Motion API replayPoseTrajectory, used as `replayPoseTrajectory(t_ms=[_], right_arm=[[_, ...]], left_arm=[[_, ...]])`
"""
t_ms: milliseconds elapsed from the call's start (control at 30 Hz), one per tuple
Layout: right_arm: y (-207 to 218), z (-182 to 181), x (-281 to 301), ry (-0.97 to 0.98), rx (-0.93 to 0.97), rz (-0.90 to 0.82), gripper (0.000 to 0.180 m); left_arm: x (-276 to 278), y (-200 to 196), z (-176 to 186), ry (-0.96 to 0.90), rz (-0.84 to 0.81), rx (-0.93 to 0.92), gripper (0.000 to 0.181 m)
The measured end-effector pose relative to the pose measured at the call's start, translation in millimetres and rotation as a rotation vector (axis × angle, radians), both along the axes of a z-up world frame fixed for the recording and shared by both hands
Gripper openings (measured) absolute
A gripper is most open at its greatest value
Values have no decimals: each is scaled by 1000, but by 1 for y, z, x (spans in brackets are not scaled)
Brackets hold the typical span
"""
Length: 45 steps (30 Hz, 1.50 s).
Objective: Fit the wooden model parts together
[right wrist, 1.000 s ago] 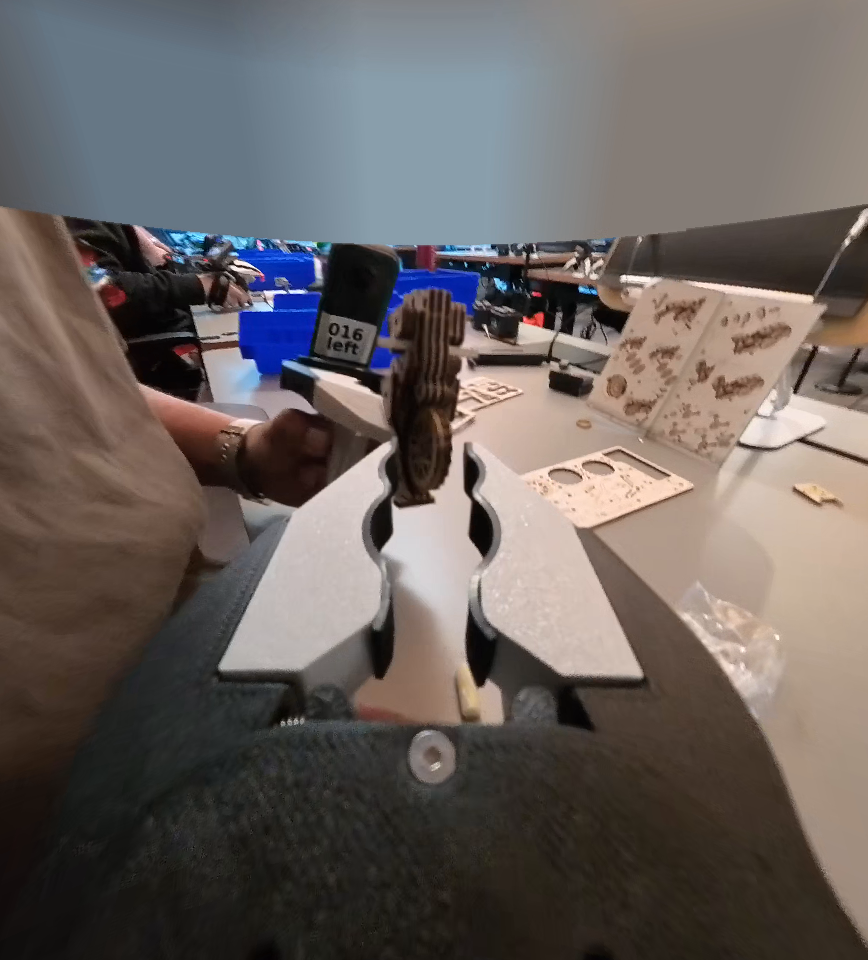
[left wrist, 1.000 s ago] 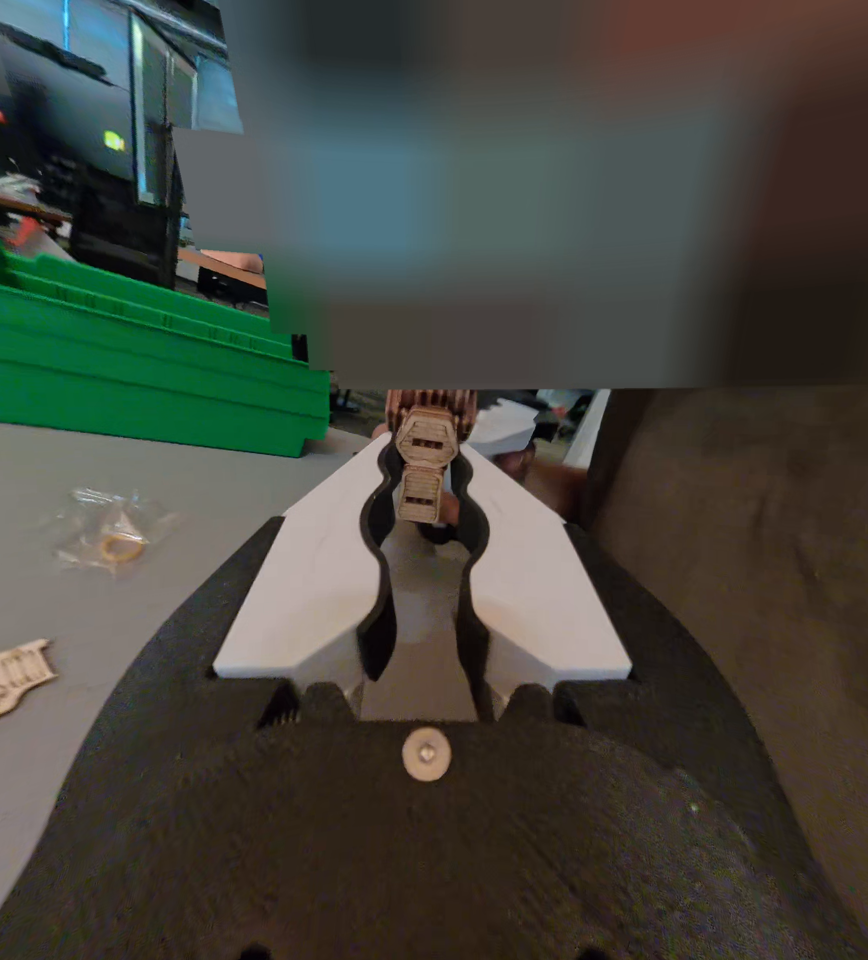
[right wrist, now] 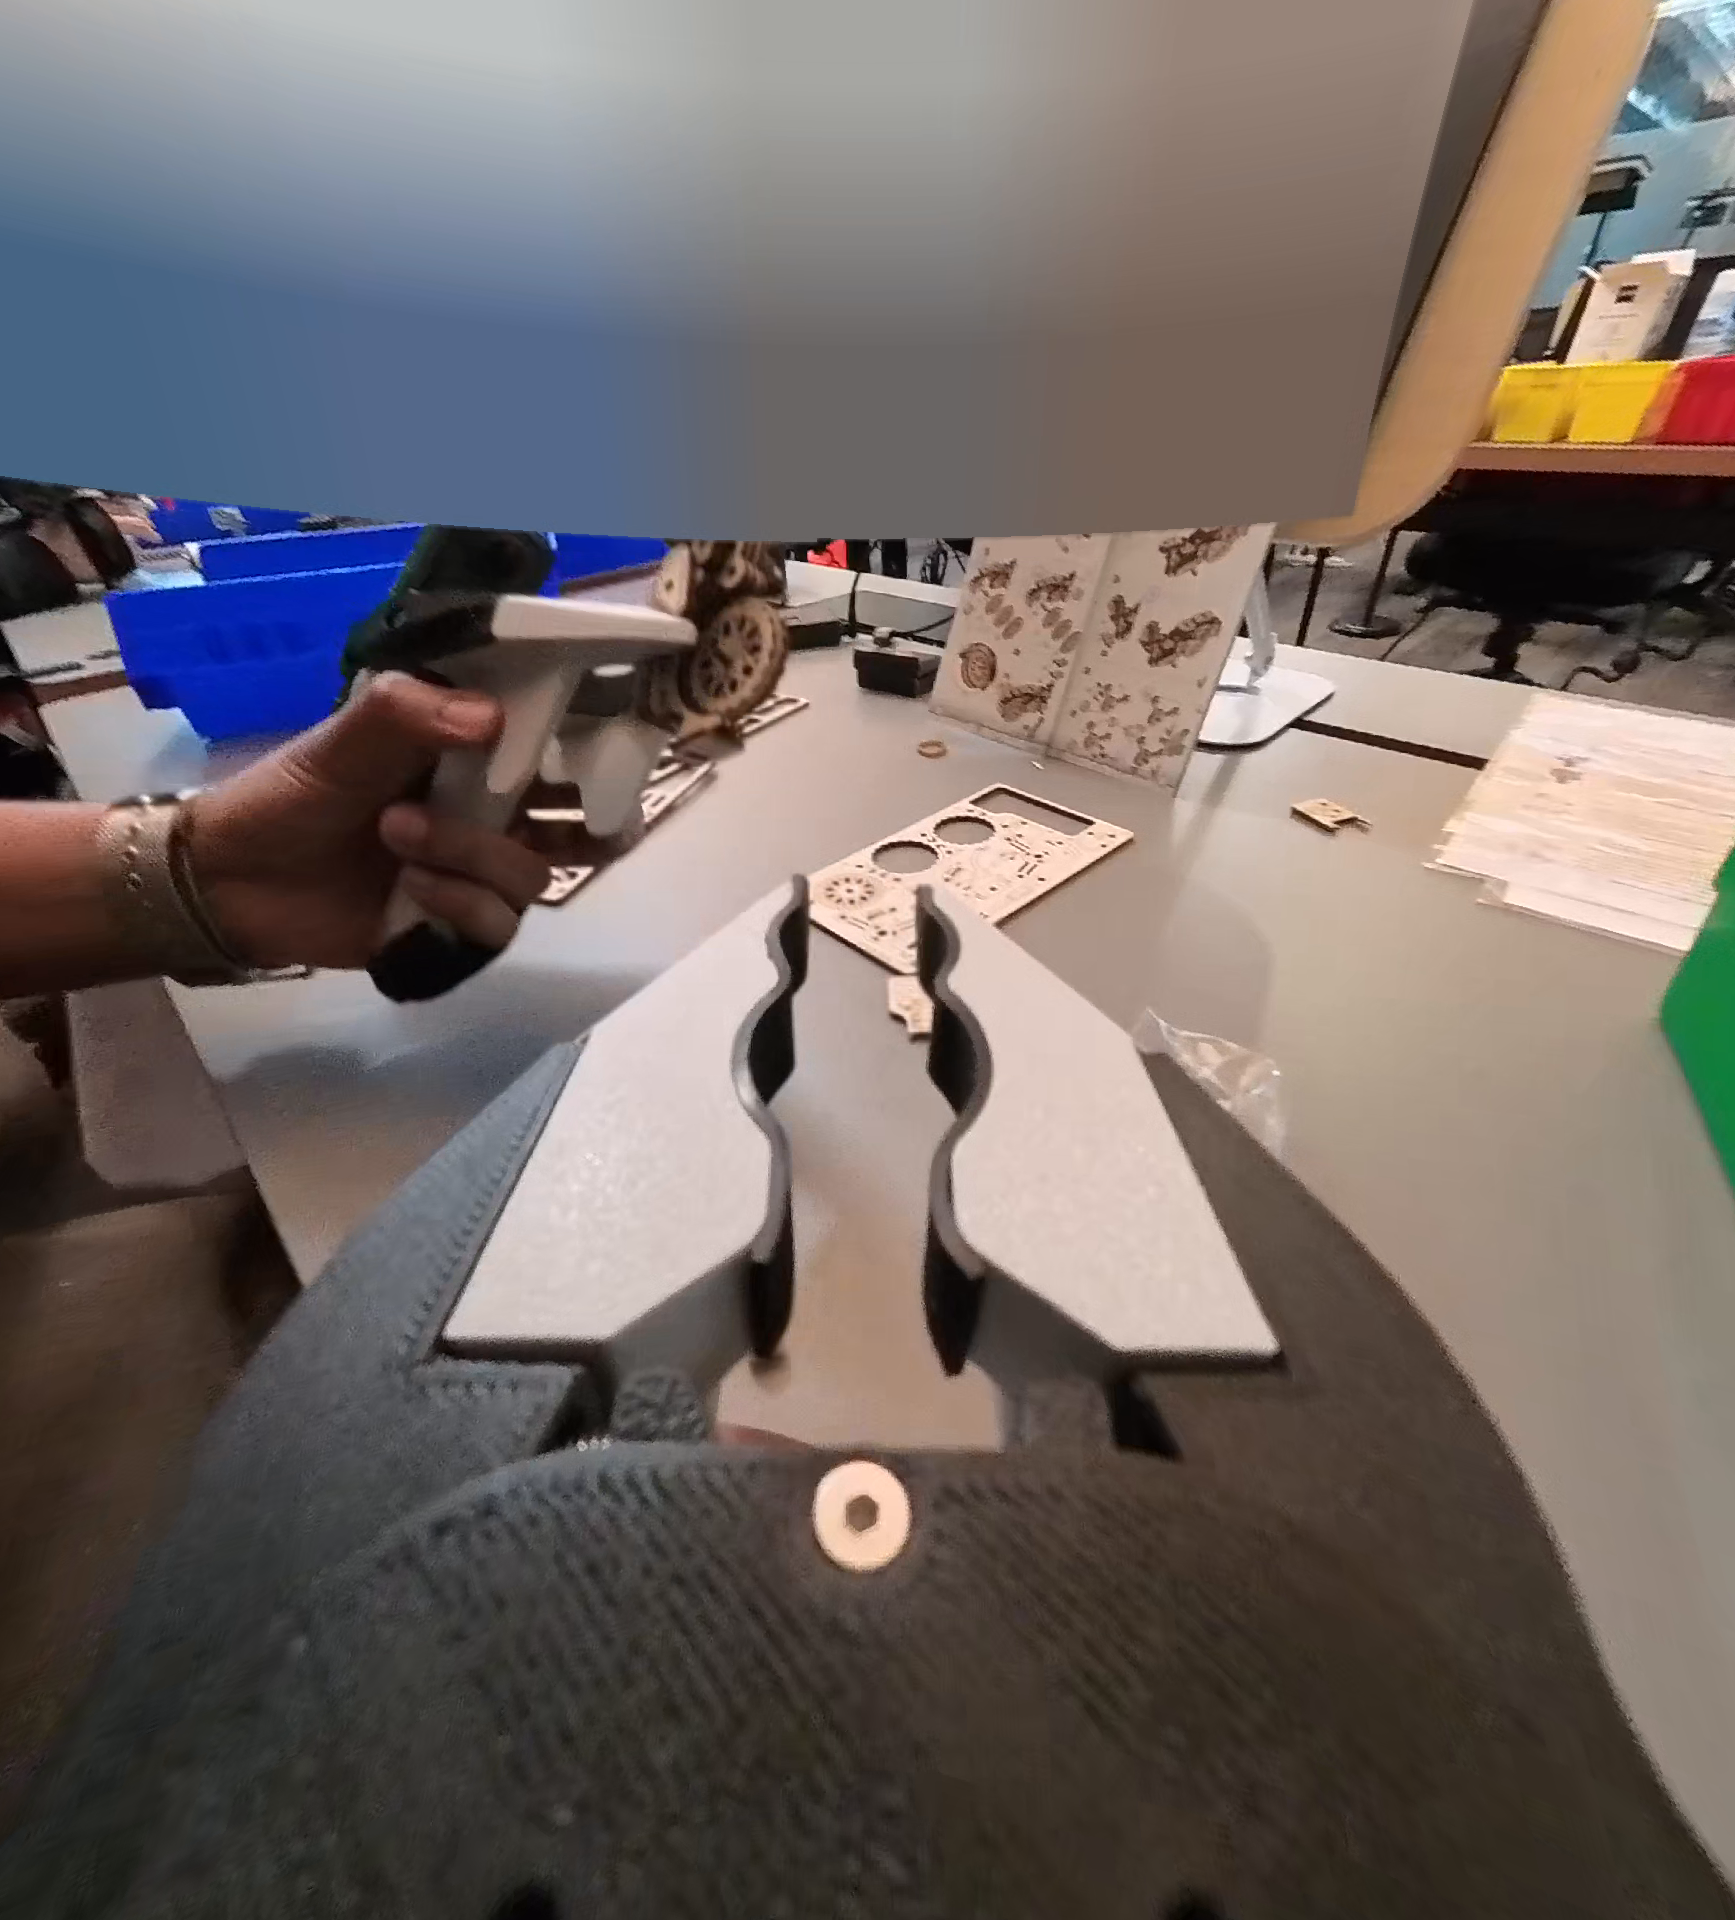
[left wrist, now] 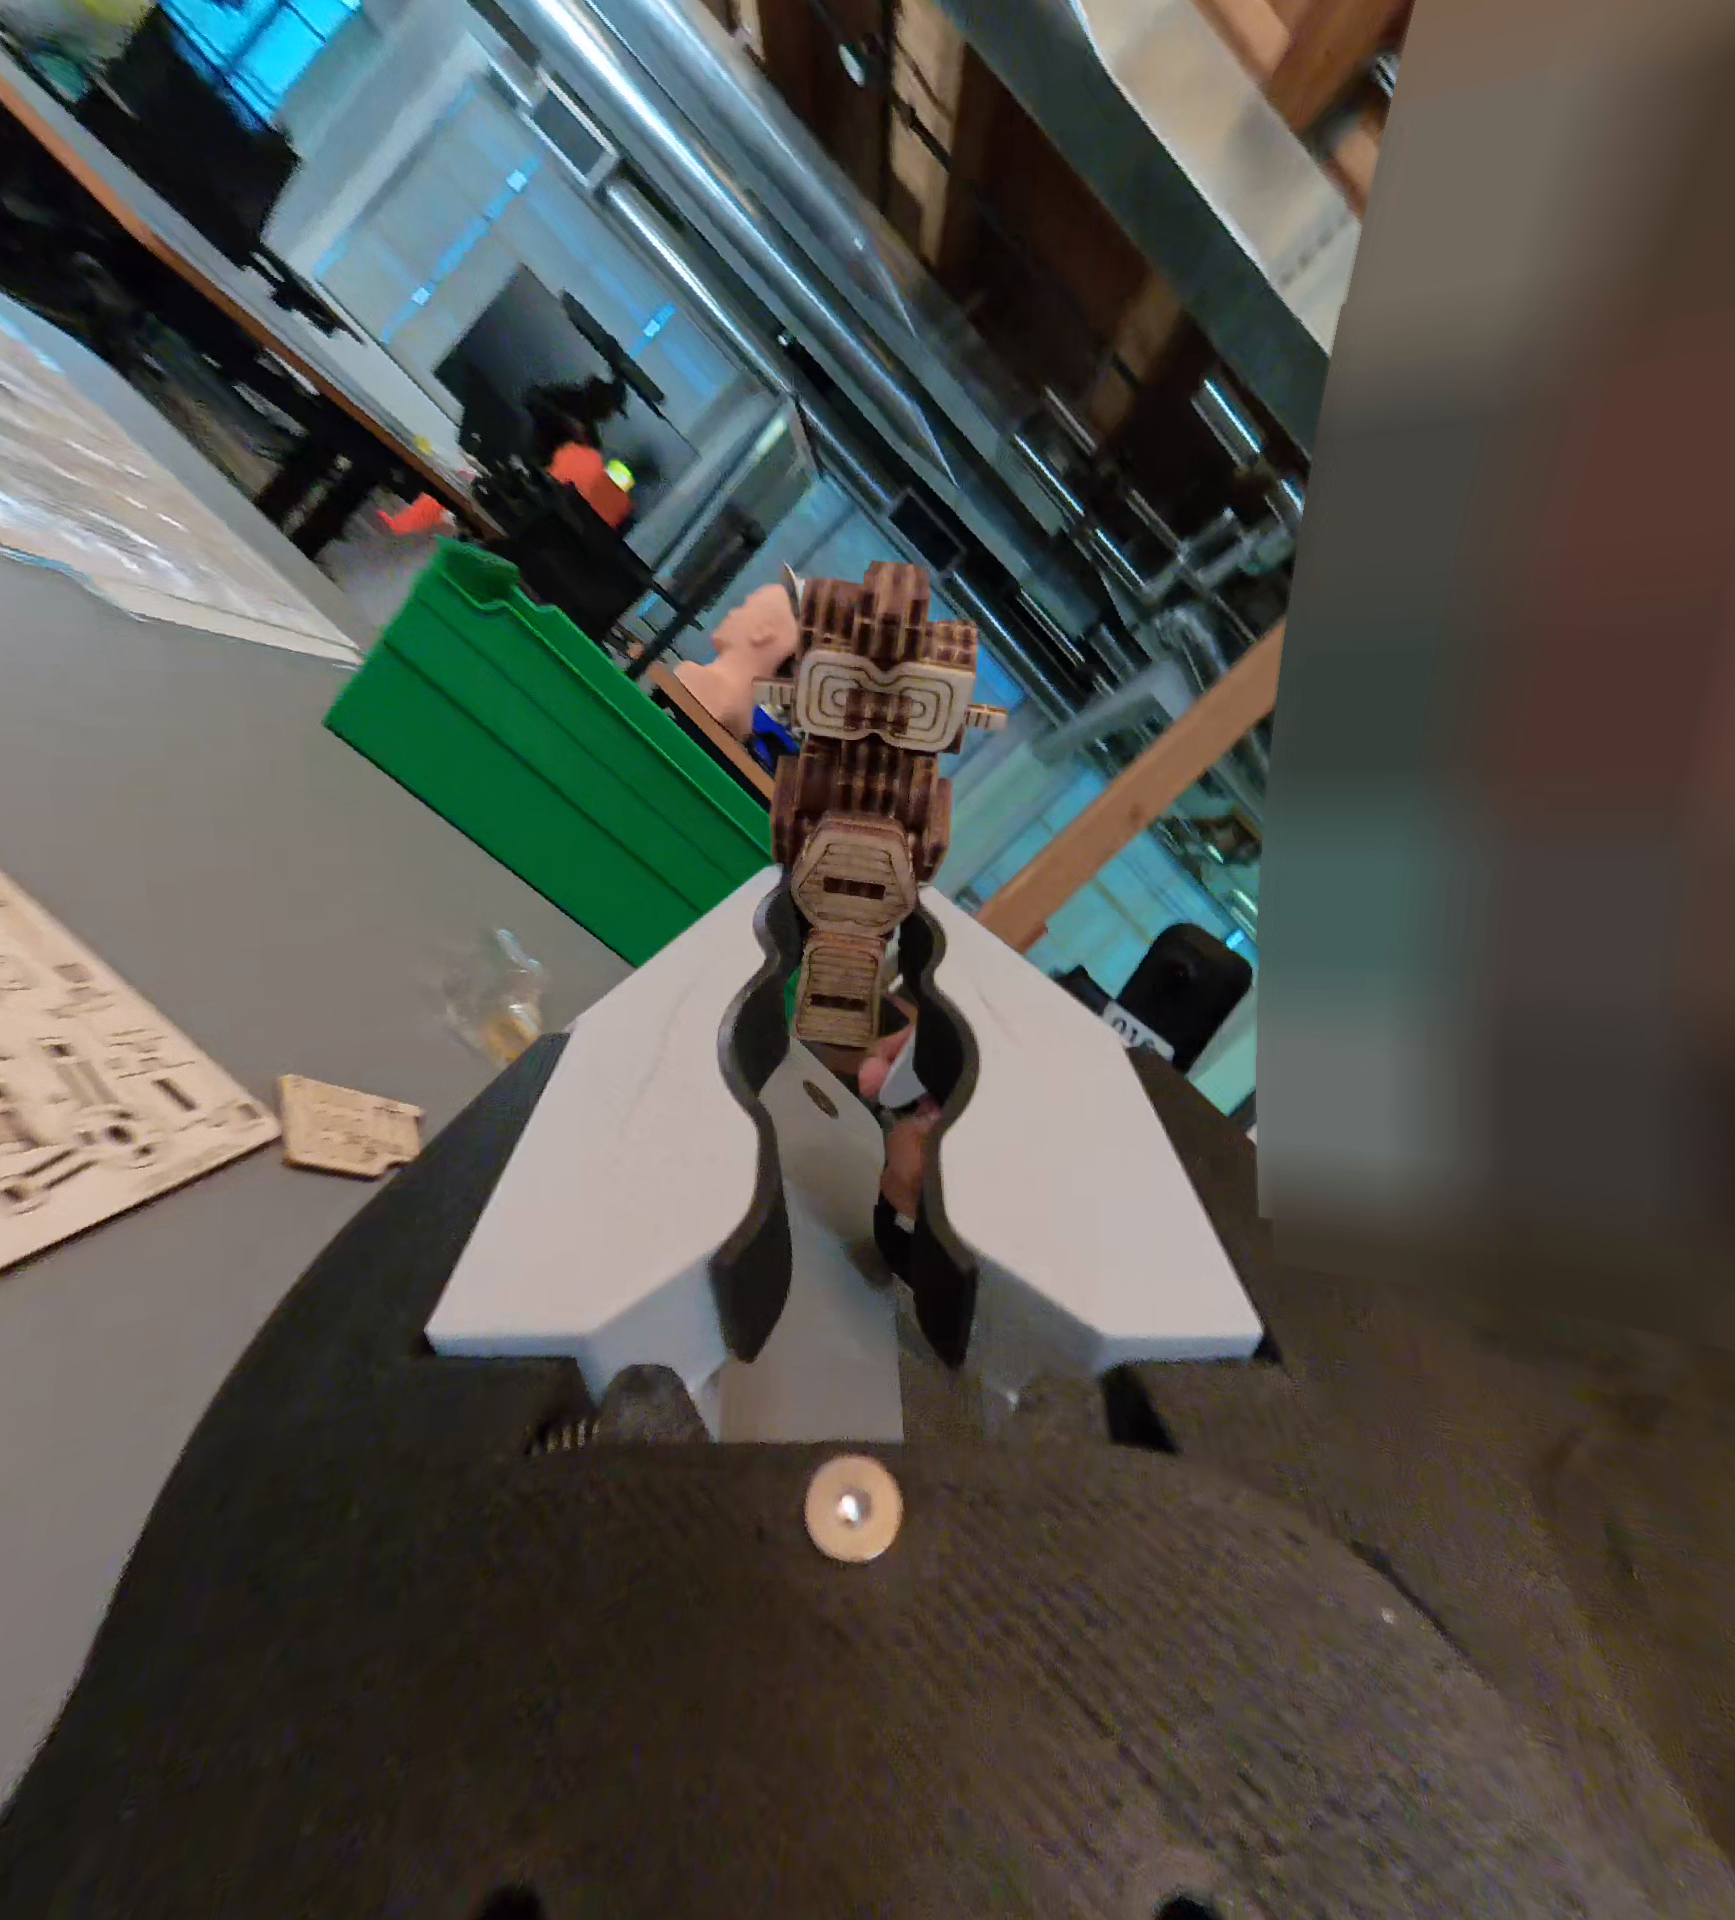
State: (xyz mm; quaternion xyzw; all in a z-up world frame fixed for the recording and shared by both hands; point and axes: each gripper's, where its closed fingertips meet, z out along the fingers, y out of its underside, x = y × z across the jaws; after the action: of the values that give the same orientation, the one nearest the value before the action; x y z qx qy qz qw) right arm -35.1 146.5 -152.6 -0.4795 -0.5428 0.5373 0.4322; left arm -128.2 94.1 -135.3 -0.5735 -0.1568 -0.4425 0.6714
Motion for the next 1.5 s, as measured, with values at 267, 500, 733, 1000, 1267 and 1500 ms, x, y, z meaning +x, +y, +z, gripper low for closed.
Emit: replayPoseTrajectory(t_ms=[267,500,733,1000,1267,1500], right_arm=[[9,-5,-9,-12,21,-41,17],[-7,-7,-39,-13,49,58,16],[-36,-9,-70,-14,84,199,16],[-55,-9,-84,-15,100,281,15],[-52,-14,-80,-40,136,253,17],[-64,-36,-61,-221,-75,354,27]], left_arm=[[-39,-35,-2,-35,144,-53,16],[-40,-63,-14,-110,176,-91,17],[-32,-81,-27,-68,219,-158,18],[-18,-83,-51,-69,143,-291,17],[24,-71,-87,-145,-270,-562,17],[54,-67,-101,87,-433,-702,17]])
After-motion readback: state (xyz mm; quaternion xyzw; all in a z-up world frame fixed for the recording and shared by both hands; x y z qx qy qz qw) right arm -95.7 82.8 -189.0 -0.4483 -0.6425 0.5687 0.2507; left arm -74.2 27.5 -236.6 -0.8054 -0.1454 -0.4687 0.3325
